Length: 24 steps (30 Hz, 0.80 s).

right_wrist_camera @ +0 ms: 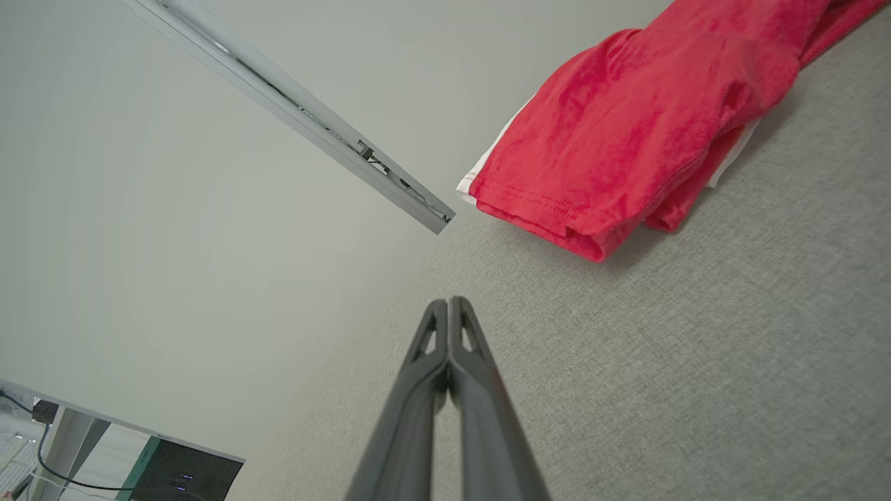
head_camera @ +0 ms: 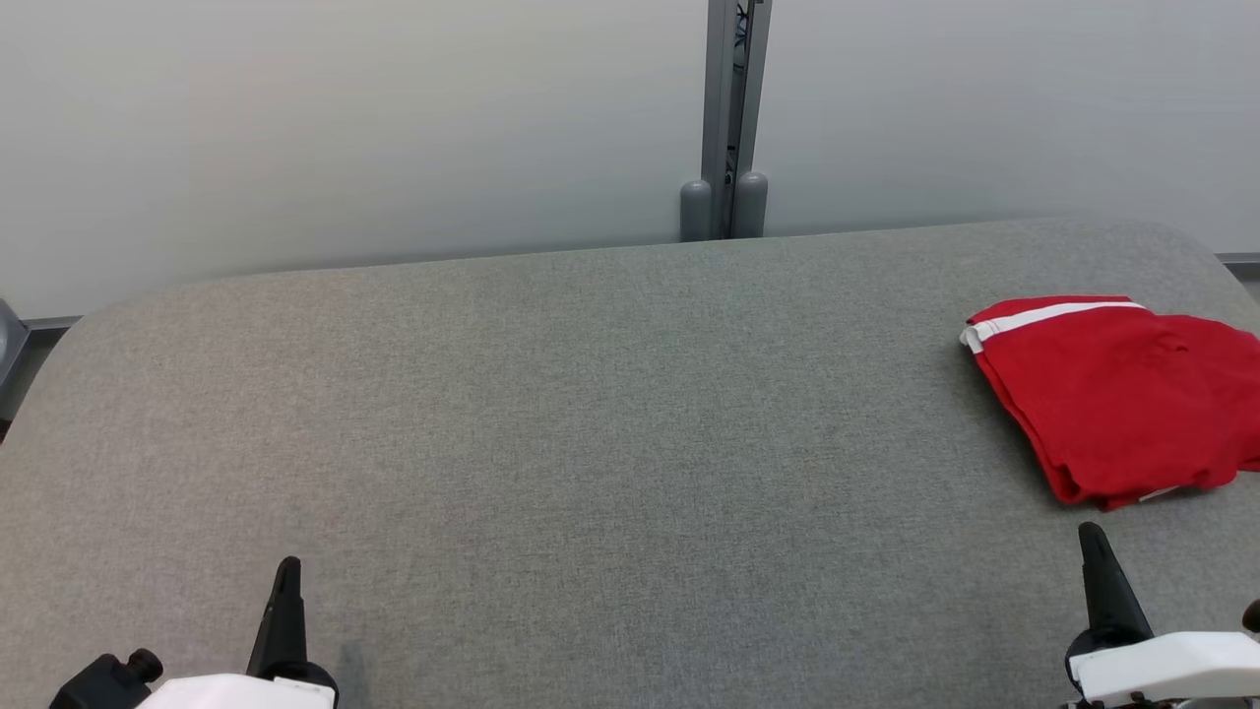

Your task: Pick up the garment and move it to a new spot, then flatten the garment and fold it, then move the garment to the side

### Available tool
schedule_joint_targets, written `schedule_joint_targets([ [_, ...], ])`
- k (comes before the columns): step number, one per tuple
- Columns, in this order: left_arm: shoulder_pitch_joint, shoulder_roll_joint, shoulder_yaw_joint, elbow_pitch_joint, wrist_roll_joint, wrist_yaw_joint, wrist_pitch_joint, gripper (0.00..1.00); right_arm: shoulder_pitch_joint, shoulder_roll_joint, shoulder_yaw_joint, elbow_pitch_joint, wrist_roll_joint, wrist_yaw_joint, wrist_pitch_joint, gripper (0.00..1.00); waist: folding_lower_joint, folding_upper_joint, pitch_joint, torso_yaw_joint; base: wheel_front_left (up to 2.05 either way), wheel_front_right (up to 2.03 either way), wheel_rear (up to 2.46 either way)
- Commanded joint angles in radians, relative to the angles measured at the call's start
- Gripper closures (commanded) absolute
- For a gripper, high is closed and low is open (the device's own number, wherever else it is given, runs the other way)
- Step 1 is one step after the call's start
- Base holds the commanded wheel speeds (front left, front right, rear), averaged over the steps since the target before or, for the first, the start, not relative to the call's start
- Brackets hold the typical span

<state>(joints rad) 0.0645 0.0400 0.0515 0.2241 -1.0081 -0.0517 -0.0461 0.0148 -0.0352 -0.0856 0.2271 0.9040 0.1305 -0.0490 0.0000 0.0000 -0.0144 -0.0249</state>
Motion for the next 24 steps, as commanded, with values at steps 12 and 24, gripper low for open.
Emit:
schedule_joint_targets([
  [12, -0.064, 0.008, 0.020, -0.002, -0.142, -0.023, 0.036, 1.00, -0.044, -0.012, -0.009, -0.003, 0.167, 0.000, 0.041, 1.00, 0.0000, 0.0000, 0.003, 0.004, 0.00, 0.00, 0.00],
  [24, -0.092, 0.009, 0.030, 0.002, -0.246, -0.037, 0.064, 1.00, -0.064, -0.013, -0.014, 0.001, 0.288, 0.000, 0.068, 1.00, 0.0000, 0.0000, 0.006, 0.008, 0.00, 0.00, 0.00],
])
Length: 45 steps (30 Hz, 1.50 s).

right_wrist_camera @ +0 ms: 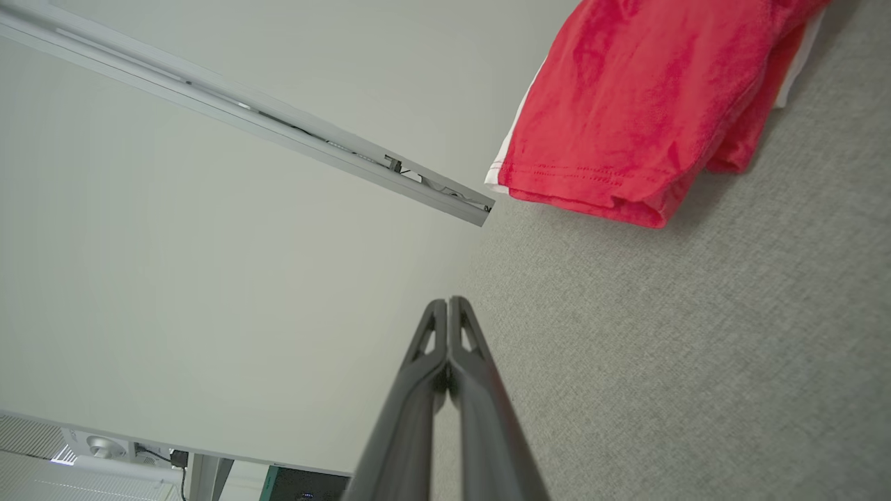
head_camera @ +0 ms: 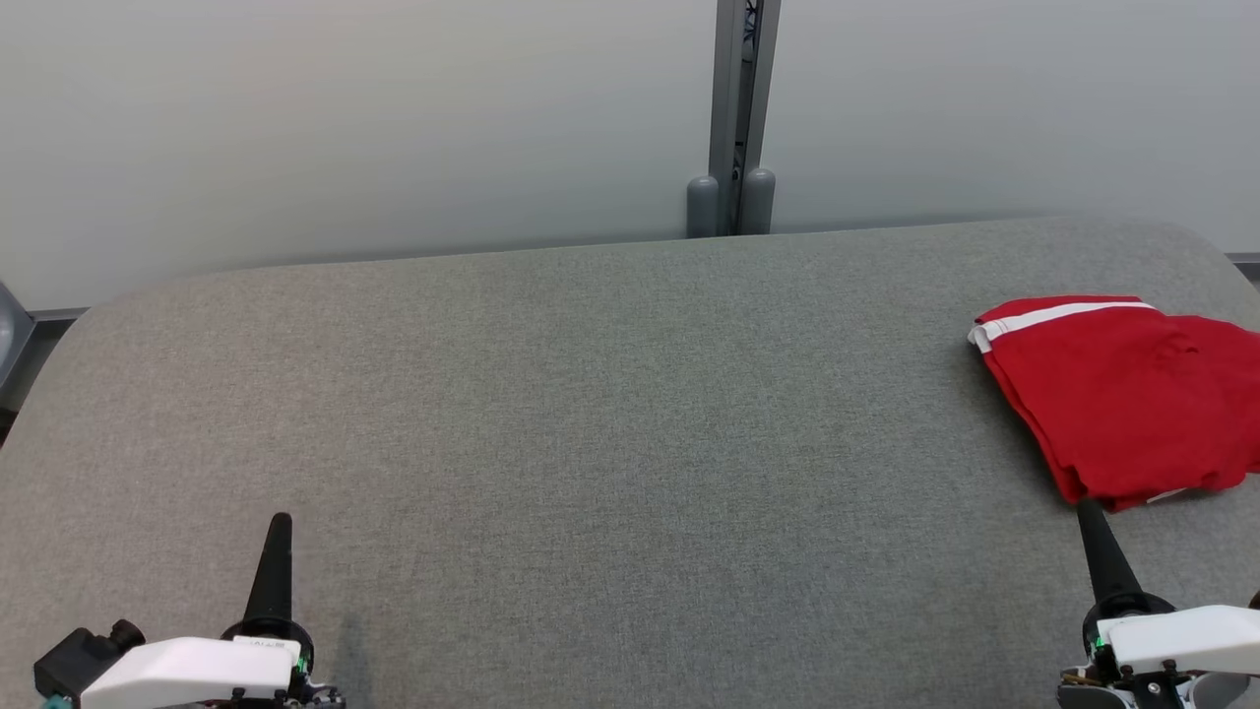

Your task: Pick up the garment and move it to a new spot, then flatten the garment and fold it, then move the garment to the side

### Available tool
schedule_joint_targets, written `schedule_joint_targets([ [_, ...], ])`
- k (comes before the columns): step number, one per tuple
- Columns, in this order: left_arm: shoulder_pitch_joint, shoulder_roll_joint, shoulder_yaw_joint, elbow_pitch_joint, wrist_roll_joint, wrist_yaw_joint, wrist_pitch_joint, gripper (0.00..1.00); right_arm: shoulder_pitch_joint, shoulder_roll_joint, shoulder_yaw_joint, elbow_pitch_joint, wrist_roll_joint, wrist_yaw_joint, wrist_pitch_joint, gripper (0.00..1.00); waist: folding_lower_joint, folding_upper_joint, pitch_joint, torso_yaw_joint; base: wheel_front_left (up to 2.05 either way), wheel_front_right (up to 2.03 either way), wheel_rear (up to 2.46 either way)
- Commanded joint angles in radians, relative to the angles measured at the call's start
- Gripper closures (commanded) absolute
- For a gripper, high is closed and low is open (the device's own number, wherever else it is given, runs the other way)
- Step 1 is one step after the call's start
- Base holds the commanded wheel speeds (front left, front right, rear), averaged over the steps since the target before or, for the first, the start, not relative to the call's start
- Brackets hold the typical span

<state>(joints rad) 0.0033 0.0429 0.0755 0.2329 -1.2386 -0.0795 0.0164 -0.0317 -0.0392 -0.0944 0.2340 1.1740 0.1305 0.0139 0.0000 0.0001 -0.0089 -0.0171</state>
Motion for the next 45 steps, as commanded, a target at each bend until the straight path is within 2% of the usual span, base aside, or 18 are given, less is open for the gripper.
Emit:
schedule_joint_targets([
  [1, -0.031, 0.007, 0.007, -0.006, -0.024, -0.011, 0.004, 1.00, -0.019, -0.010, -0.006, -0.005, 0.028, 0.000, 0.007, 1.00, 0.0000, -0.0001, 0.000, 0.001, 0.00, 0.00, 0.00],
  [45, -0.118, 0.010, 0.039, 0.012, -0.355, -0.053, 0.094, 1.00, -0.080, -0.015, -0.020, 0.011, 0.415, 0.001, 0.098, 1.00, 0.0000, -0.0001, 0.011, 0.016, 0.00, 0.00, 0.00],
])
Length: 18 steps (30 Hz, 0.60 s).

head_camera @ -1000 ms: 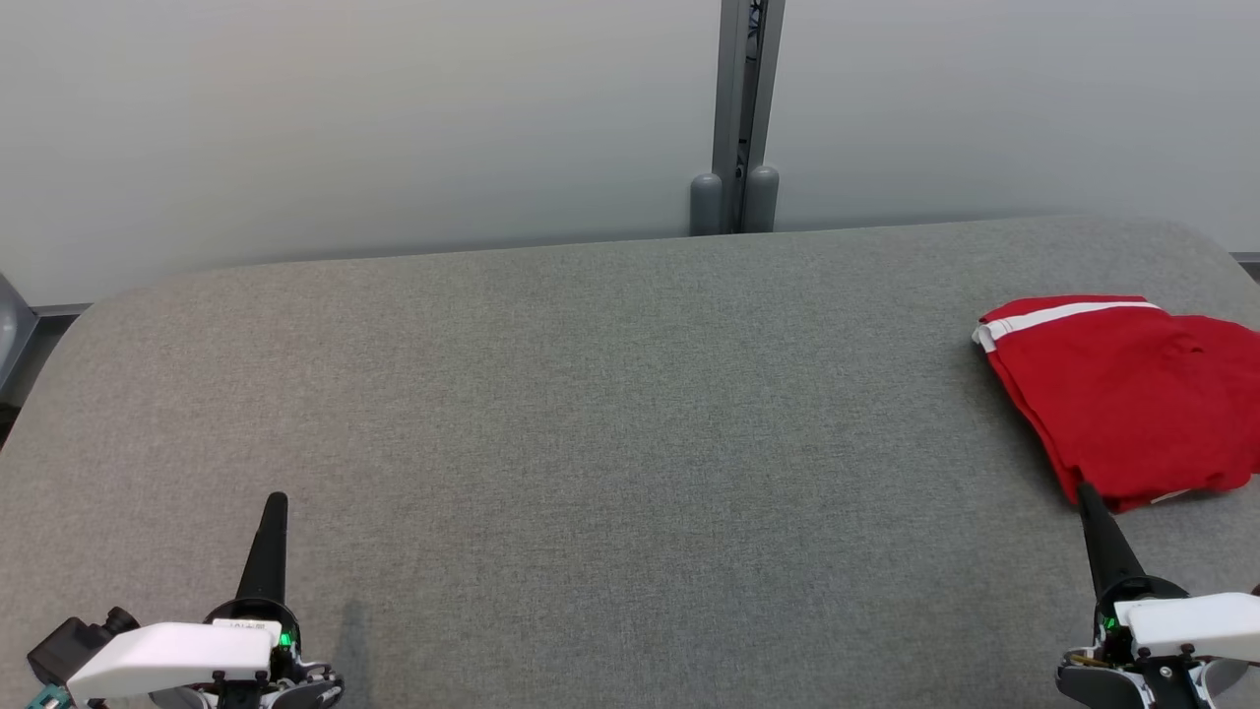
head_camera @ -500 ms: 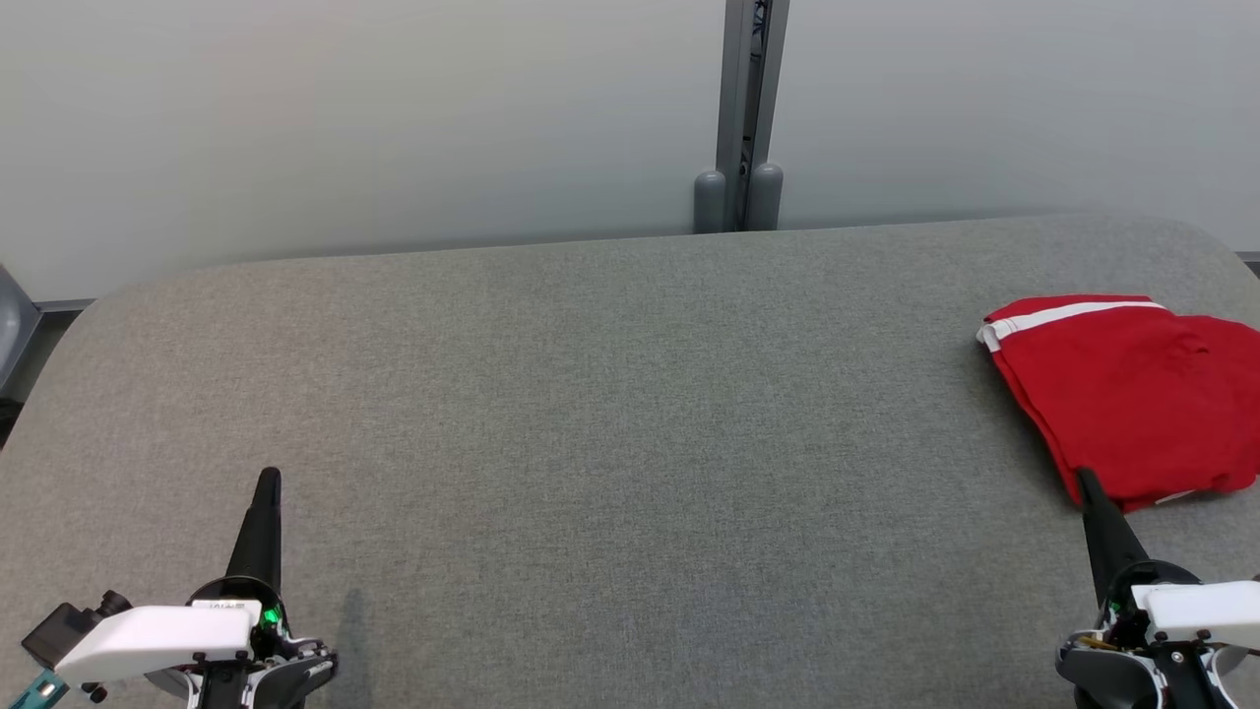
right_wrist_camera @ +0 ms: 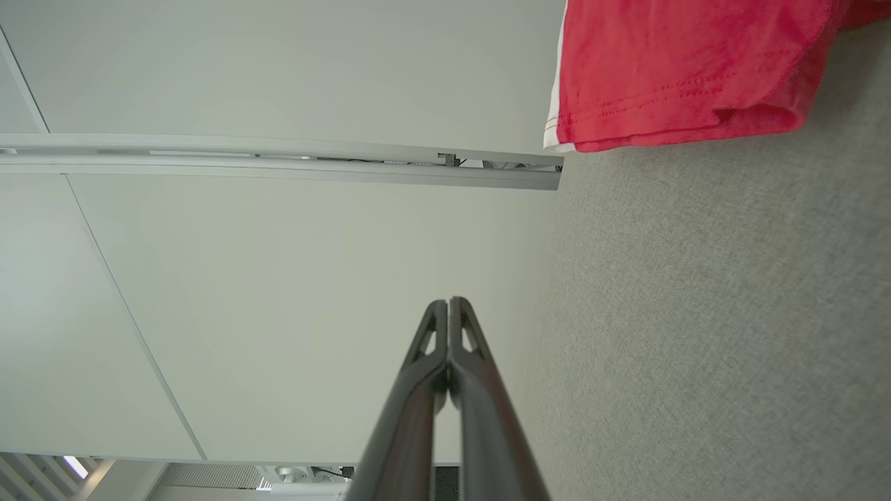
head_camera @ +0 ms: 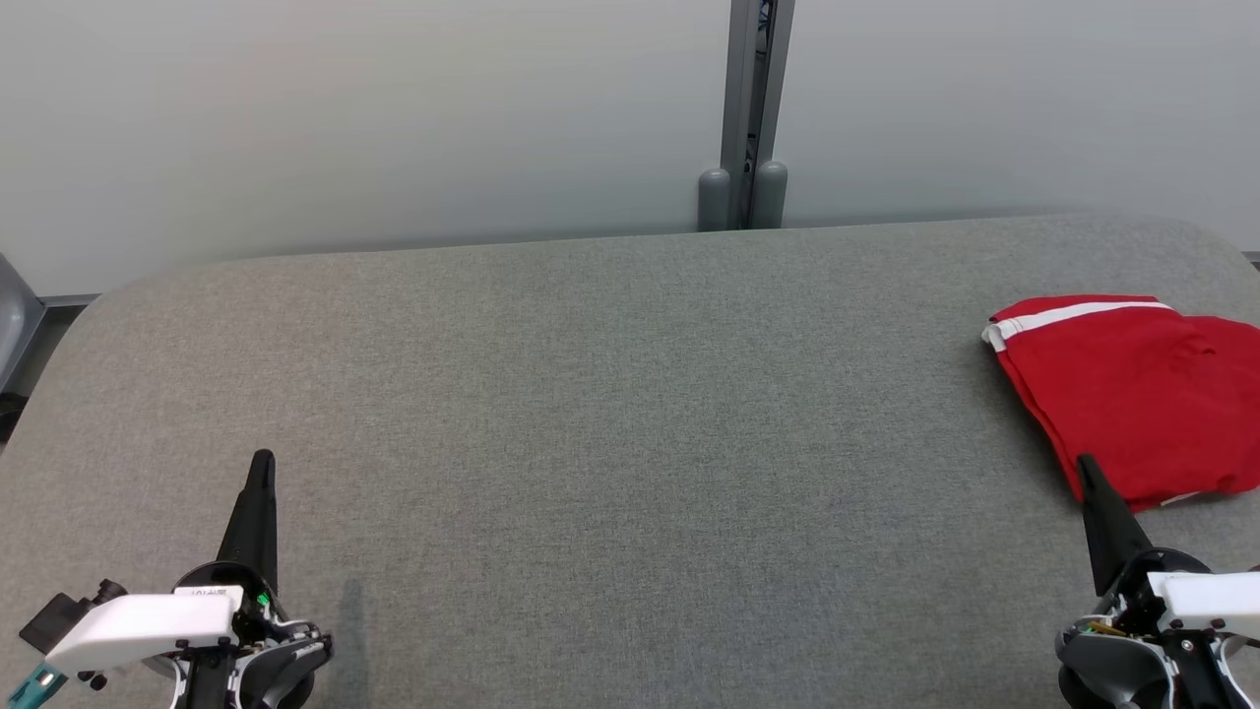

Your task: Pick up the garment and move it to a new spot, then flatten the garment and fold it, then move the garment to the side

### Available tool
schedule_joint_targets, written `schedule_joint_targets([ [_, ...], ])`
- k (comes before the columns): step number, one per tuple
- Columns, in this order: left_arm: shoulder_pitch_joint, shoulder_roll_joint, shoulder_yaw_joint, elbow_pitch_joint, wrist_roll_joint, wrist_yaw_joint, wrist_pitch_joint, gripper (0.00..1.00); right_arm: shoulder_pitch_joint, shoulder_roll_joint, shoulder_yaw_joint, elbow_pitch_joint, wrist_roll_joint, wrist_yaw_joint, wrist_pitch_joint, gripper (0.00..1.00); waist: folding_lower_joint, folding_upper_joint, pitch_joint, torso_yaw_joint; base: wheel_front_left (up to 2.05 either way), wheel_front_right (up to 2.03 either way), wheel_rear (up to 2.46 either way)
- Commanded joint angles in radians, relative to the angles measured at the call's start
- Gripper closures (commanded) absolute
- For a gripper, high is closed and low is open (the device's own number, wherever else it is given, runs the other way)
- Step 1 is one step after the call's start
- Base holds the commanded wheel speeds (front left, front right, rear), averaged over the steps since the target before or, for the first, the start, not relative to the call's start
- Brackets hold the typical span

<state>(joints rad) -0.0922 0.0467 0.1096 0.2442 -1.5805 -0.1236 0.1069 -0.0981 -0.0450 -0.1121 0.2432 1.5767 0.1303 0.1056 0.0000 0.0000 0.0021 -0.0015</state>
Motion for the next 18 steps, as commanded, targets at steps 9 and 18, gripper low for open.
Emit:
schedule_joint_targets([
  [9, -0.024, 0.006, 0.007, 0.002, -0.033, -0.010, 0.010, 1.00, -0.015, -0.009, -0.003, 0.003, 0.037, 0.001, 0.012, 1.00, 0.0000, 0.0000, 0.001, 0.001, 0.00, 0.00, 0.00],
  [18, -0.024, 0.006, 0.007, 0.002, -0.033, -0.010, 0.010, 1.00, -0.014, -0.009, -0.003, 0.003, 0.037, 0.001, 0.012, 1.00, 0.0000, 0.0000, 0.001, 0.001, 0.00, 0.00, 0.00],
])
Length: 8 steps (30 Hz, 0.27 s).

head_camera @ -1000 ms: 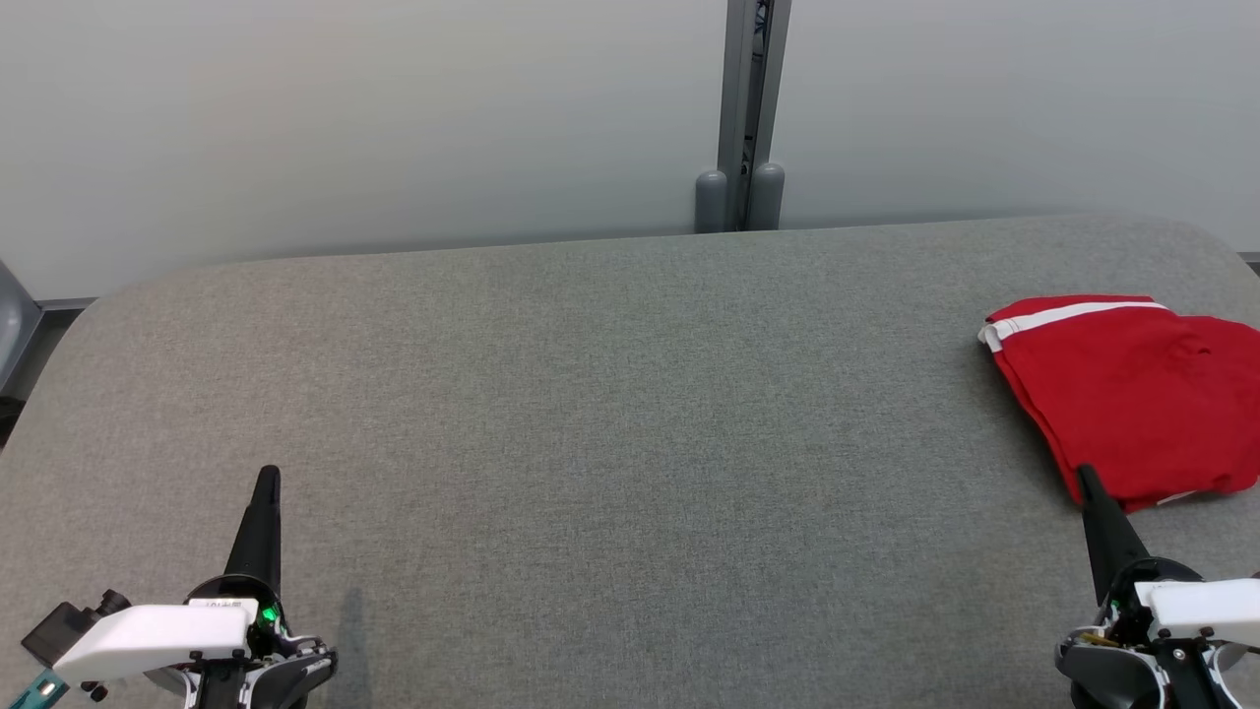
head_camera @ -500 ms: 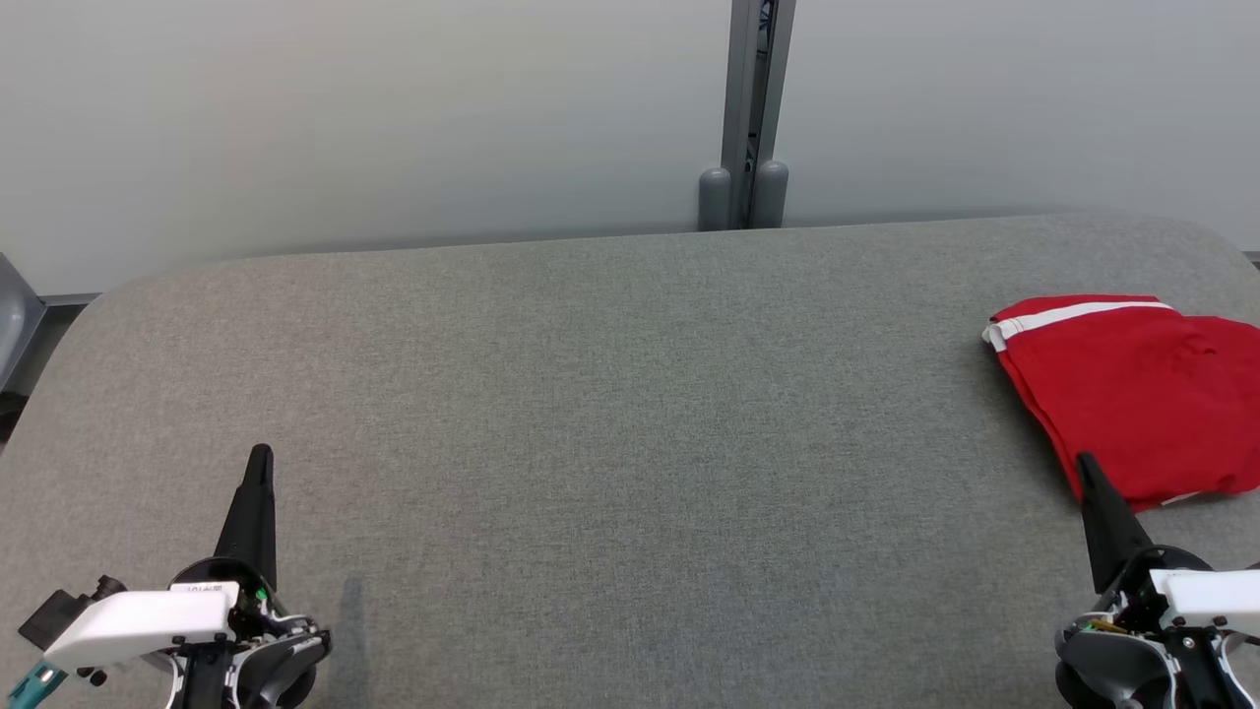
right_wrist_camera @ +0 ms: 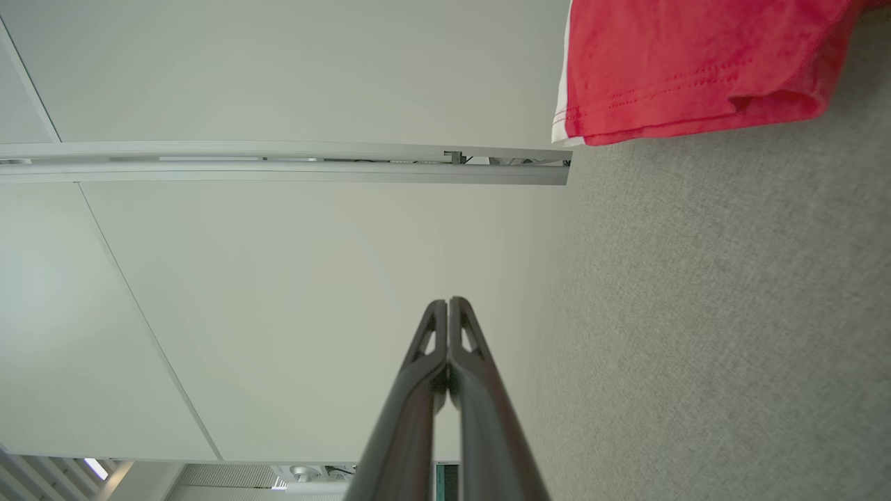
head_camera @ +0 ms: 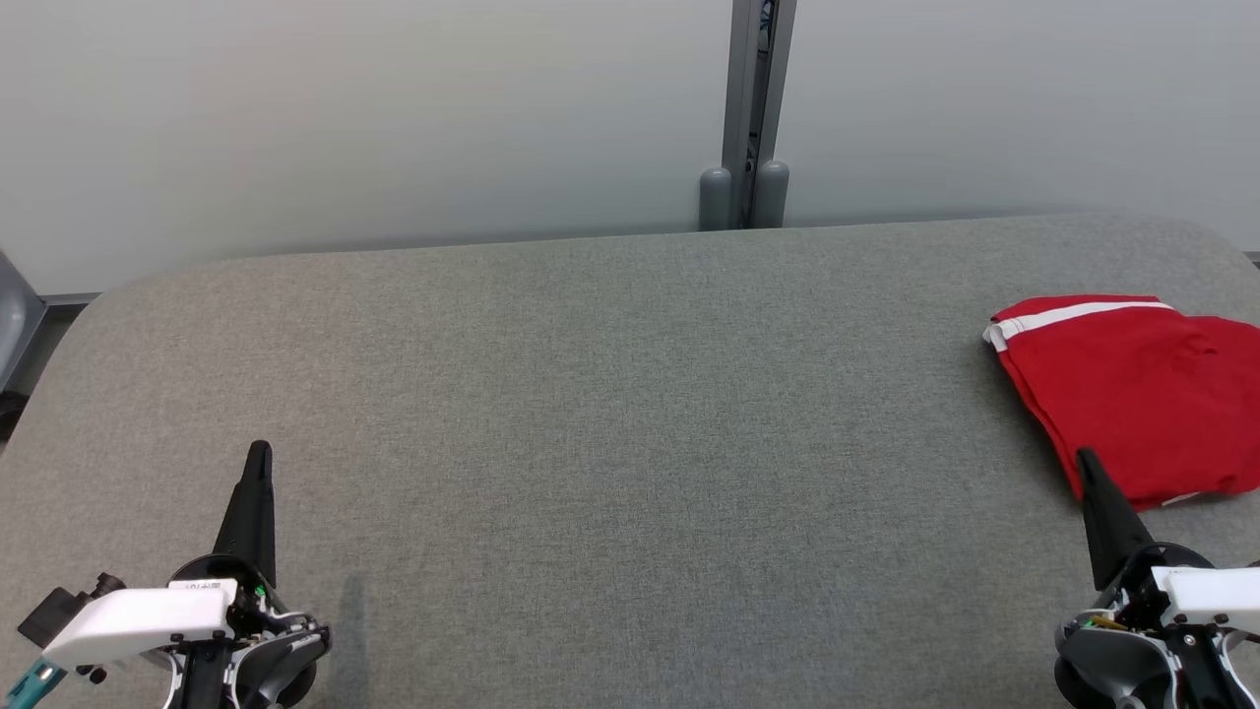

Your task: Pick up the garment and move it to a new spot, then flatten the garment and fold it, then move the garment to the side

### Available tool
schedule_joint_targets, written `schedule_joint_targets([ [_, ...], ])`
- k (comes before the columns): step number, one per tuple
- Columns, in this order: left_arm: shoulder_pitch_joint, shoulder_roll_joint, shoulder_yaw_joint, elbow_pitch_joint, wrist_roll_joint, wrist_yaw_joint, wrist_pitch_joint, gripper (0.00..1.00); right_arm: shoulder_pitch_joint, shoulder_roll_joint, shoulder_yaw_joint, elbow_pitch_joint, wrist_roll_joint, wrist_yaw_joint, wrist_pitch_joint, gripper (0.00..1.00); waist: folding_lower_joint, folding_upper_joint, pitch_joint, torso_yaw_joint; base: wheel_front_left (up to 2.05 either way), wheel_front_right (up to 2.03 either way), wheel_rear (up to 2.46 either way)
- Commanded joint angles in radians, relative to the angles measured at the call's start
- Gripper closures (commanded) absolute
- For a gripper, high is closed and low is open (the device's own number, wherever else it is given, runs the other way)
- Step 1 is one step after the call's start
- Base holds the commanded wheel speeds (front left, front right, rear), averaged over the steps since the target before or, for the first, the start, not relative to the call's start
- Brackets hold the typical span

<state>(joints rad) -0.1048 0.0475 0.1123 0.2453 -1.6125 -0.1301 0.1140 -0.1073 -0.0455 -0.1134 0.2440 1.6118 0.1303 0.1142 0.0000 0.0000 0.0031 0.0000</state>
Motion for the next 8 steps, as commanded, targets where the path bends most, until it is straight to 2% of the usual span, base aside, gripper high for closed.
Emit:
schedule_joint_targets([
  [1, -0.011, 0.005, 0.004, 0.001, -0.001, -0.003, 0.003, 1.00, -0.005, -0.009, -0.002, 0.002, 0.002, 0.001, 0.003, 1.00, 0.0000, 0.0000, 0.000, 0.000, 0.00, 0.00, 0.00],
  [8, -0.011, 0.005, 0.004, 0.001, -0.001, -0.003, 0.003, 1.00, -0.005, -0.009, -0.002, 0.002, 0.002, 0.001, 0.003, 1.00, 0.0000, 0.0000, 0.000, 0.000, 0.00, 0.00, 0.00],
])
